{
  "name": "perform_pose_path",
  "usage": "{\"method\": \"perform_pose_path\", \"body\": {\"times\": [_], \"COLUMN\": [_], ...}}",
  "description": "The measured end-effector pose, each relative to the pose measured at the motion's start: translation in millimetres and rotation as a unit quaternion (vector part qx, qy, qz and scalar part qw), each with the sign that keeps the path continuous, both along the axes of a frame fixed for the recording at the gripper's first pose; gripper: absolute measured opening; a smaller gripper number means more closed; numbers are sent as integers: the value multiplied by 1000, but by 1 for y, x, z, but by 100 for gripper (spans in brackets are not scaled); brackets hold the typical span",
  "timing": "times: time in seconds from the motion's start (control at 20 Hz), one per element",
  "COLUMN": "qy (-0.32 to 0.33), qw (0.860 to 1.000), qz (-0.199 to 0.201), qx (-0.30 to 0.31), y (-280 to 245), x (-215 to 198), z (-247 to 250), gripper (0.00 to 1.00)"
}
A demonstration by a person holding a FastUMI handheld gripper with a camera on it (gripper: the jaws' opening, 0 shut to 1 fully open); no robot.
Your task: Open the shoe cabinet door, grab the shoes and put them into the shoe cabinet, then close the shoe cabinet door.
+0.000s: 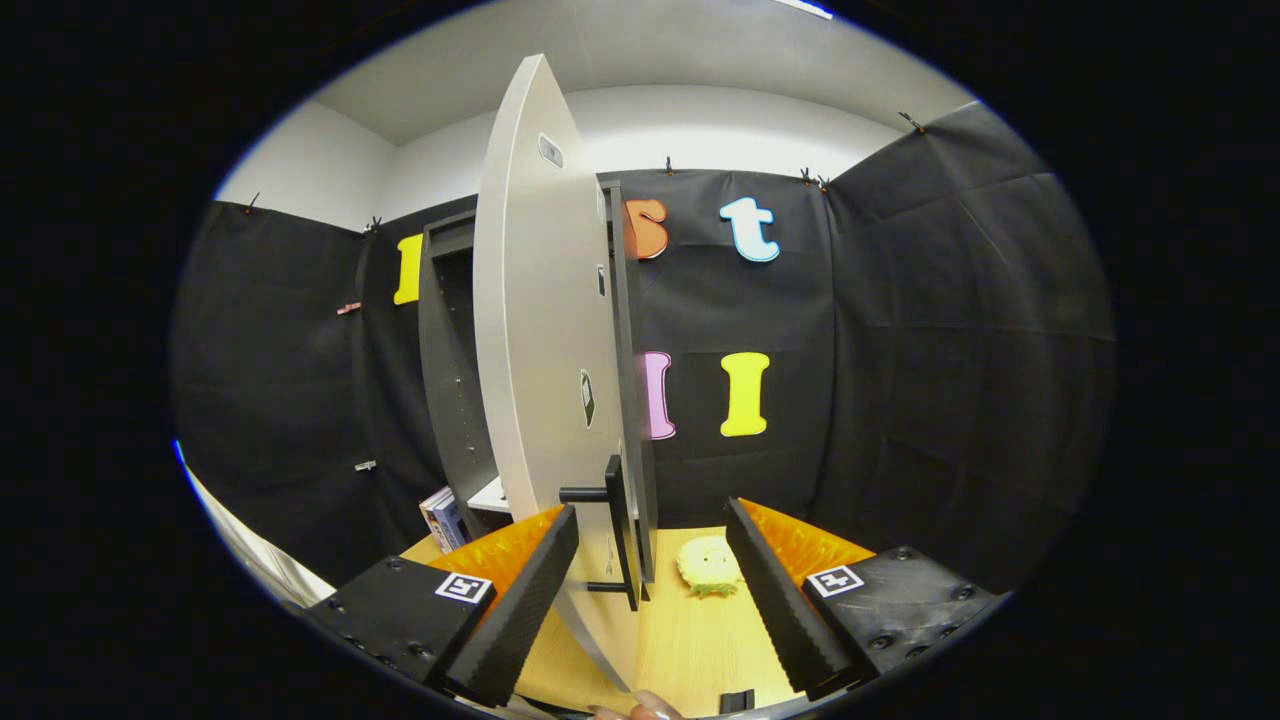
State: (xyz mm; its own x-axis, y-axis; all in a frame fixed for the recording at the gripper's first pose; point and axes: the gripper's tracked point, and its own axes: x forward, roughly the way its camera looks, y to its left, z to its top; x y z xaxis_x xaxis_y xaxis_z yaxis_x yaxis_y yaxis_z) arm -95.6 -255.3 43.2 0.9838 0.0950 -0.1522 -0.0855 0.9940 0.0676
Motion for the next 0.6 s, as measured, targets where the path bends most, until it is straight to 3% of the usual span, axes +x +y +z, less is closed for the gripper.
{"method": "perform_pose_path", "body": {"times": [0.6], "qy": [-2], "qw": [1000], "qz": [1], "qx": [4], "y": [105], "x": [2], "z": [-7], "gripper": [98]}}
